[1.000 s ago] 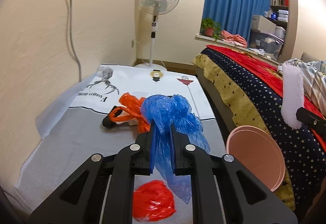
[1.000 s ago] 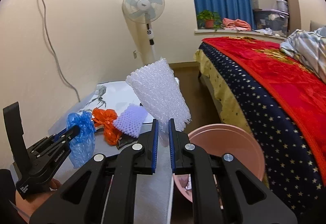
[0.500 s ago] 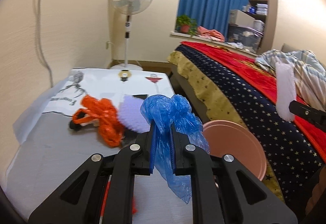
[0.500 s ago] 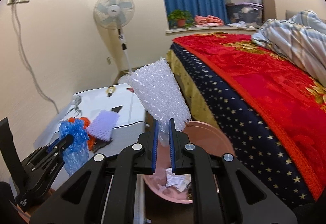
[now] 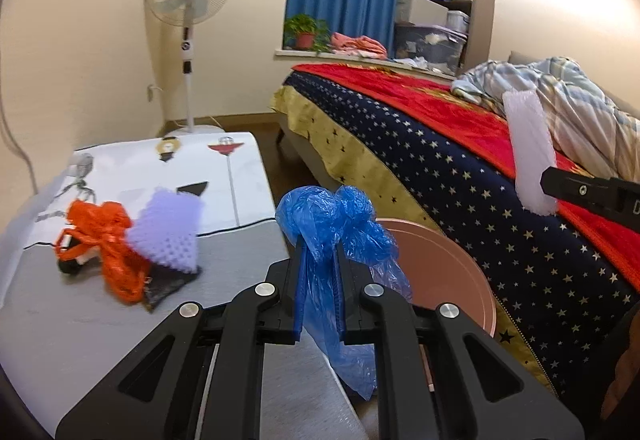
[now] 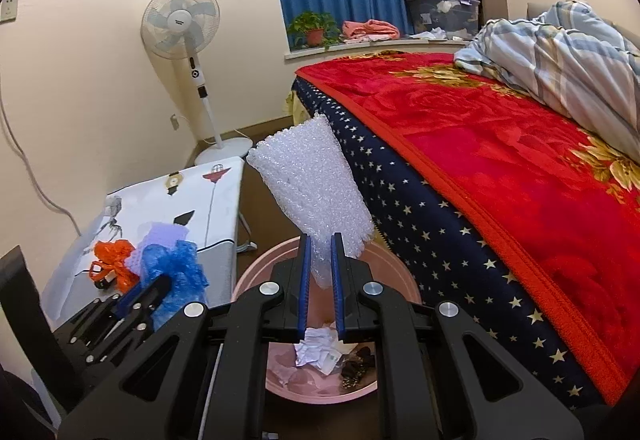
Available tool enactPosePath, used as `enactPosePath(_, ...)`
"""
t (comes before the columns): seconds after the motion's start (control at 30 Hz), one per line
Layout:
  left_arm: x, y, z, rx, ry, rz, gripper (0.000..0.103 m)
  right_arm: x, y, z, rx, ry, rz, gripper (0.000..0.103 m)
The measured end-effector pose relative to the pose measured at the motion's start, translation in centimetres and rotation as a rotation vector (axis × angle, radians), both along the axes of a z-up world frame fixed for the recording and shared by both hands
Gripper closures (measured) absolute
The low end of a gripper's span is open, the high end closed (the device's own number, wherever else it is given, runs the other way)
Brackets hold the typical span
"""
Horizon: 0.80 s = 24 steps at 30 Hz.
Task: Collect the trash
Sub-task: 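Carry both items over the pink bin and open both tools to drop them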
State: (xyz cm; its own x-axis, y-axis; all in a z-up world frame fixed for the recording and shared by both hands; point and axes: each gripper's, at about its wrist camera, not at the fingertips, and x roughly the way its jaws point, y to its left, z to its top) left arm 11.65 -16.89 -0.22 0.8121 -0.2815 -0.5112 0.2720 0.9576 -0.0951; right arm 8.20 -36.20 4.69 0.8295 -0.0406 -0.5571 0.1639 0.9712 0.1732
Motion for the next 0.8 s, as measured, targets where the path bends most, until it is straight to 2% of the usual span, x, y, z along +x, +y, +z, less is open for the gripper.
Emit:
enactPosePath(0.27, 1.7, -1.7, -2.0, -0.006, 0.043, -0.045, 0.091, 1.0, -0.3, -0.9, 0.003, 0.03, -0.008, 0.093)
enactPosePath(0.7, 3.3, -3.0, -3.4, -0.035, 0.084, -0.077, 0.091, 2.3, -0.7, -1.9, 0.008, 0.065, -0.022, 0.093)
enactPosePath(0.8, 3.6, -3.3, -3.6, -0.047, 0.094, -0.081, 0.089, 2.4, -0.9, -2.1, 0.012, 0.074, -0.03, 0.089)
